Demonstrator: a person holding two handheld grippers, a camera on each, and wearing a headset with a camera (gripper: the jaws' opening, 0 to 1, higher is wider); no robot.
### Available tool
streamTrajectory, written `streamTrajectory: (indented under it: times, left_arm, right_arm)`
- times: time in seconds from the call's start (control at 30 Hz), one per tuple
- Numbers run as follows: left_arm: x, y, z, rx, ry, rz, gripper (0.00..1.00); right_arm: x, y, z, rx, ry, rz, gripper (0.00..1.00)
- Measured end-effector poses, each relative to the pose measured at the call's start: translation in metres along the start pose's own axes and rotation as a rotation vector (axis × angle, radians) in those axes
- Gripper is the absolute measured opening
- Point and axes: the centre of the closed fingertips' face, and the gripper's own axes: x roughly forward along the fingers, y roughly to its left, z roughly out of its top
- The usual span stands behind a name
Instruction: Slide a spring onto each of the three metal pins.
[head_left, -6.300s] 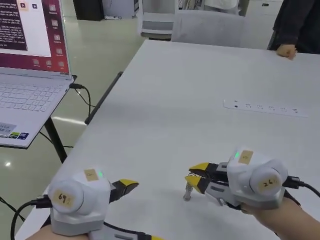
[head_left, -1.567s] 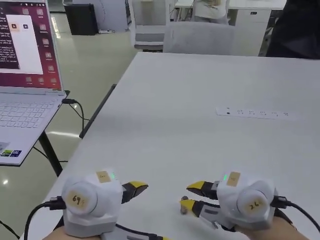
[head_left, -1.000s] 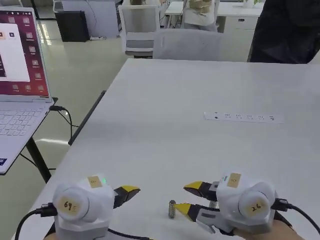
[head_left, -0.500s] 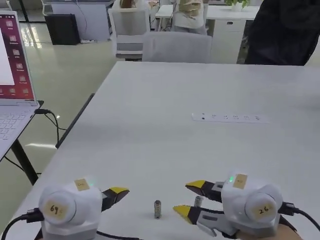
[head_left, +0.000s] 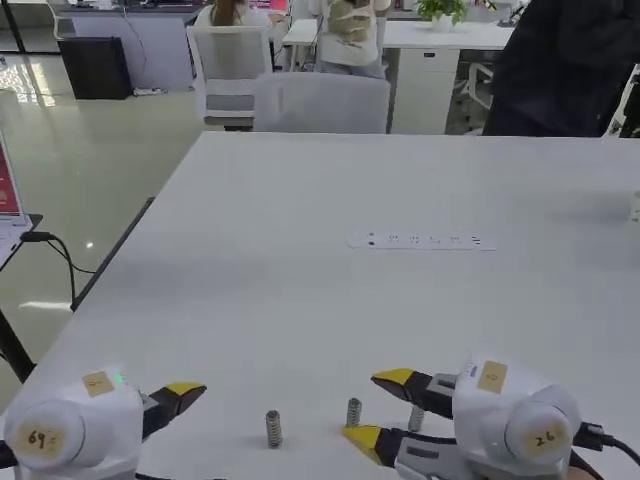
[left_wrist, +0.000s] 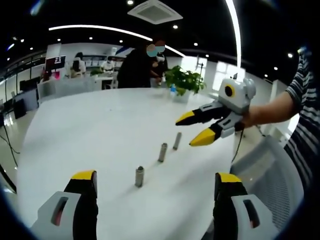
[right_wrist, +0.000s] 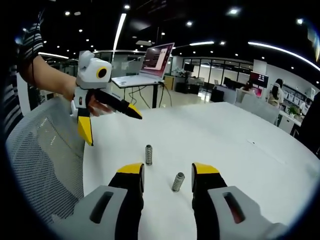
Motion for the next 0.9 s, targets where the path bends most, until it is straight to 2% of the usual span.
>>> streamTrajectory:
  times: [0.33, 0.5, 0.73, 0.9]
  left_arm:
    - [0.000, -0.003, 0.003, 0.001, -0.033, -0.003, 0.98]
    - [-0.001, -0.003, -0.008, 0.042, 0.008, -0.005, 0.98]
    - [-0.001, -0.001, -0.011, 0.020, -0.008, -0.010, 0.98]
    - [-0.001, -0.001, -0.012, 0.019, -0.009, -0.016, 0.98]
  right_arm:
    - [-0.016, -0.004, -0.011, 0.023, -0.014, -0.008, 0.40]
    - [-0.022, -0.007, -0.020, 0.047, -0.016, -0.026, 0.44]
    - [-0.036, -0.015, -0.031, 0.086, -0.018, -0.071, 0.55]
    - [-0.040, -0.016, -0.039, 0.107, -0.012, -0.073, 0.60]
